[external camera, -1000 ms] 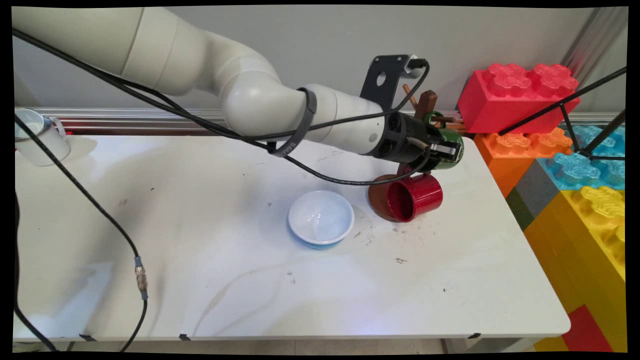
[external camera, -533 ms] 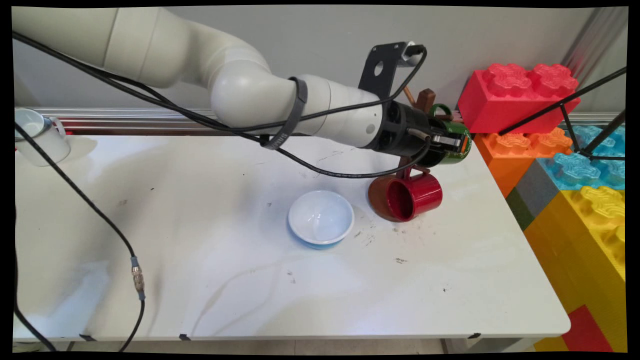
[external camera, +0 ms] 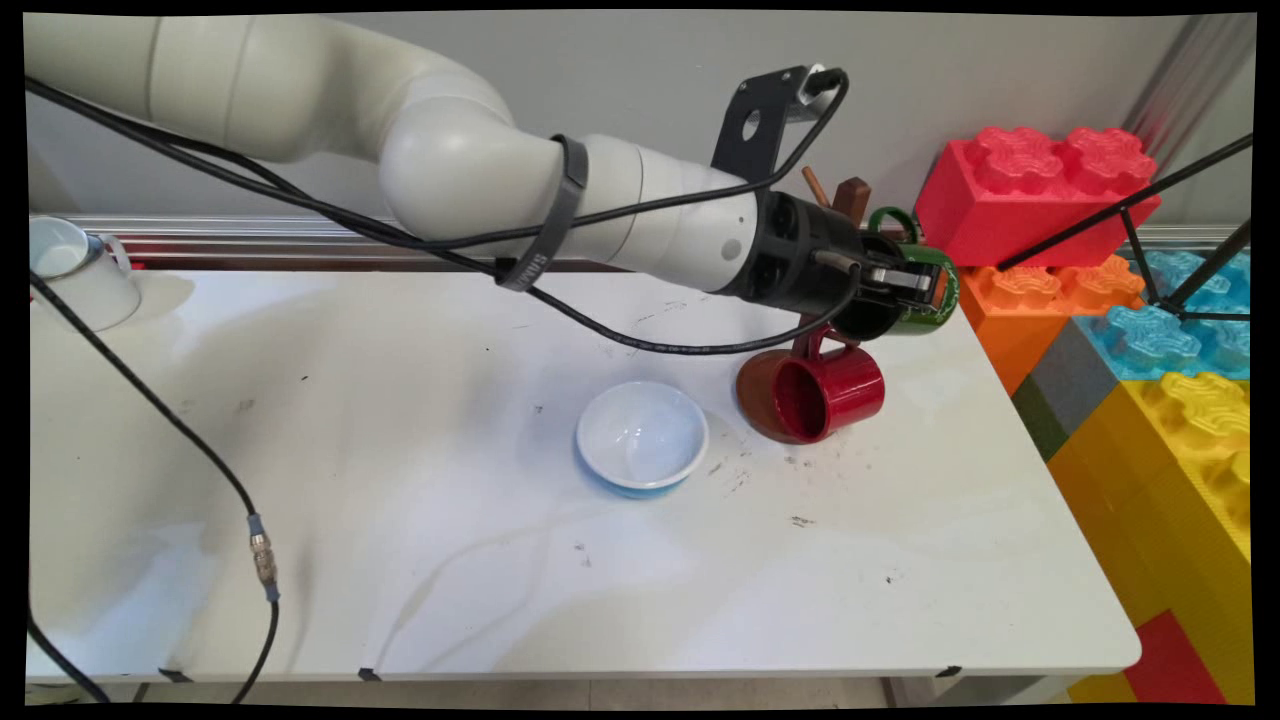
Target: Place the picked object on the table
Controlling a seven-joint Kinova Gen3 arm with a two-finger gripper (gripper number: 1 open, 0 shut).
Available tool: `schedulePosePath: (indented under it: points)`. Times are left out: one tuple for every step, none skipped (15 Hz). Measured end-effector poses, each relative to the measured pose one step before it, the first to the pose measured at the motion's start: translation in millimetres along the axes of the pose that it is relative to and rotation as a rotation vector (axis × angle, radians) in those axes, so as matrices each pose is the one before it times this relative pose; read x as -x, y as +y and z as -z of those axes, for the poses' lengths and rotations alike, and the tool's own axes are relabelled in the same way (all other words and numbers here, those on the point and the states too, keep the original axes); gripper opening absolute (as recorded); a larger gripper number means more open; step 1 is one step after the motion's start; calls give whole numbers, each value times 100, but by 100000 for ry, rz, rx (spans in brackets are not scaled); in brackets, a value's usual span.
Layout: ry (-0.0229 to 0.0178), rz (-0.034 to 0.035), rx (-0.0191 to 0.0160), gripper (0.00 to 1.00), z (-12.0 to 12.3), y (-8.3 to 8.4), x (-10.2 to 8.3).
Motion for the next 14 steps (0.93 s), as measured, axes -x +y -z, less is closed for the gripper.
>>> schedulePosePath:
  points:
    - [-251,249,586,0,173,195,16]
    - [-398,361,882,0,258,301,26]
    - [-445,446,952,0,308,339,31]
    - [-501,388,1028,0,302,352,13]
    - [-474,188,892,0,257,326,-33]
    - [-317,131,495,0,170,191,-11]
    - [-594,-3,568,0,266,252,-33]
    - [-493,-165,241,0,186,142,-35]
    - [-963,-413,-29,0,328,161,-103]
    - [-654,-278,-69,0,199,95,-81]
    - [-1159,-595,-185,0,310,143,-136]
    - [-802,-500,-275,0,238,78,-124]
    - [-1524,-845,-761,0,417,105,-200]
    - [-1692,-989,-807,0,439,125,-256]
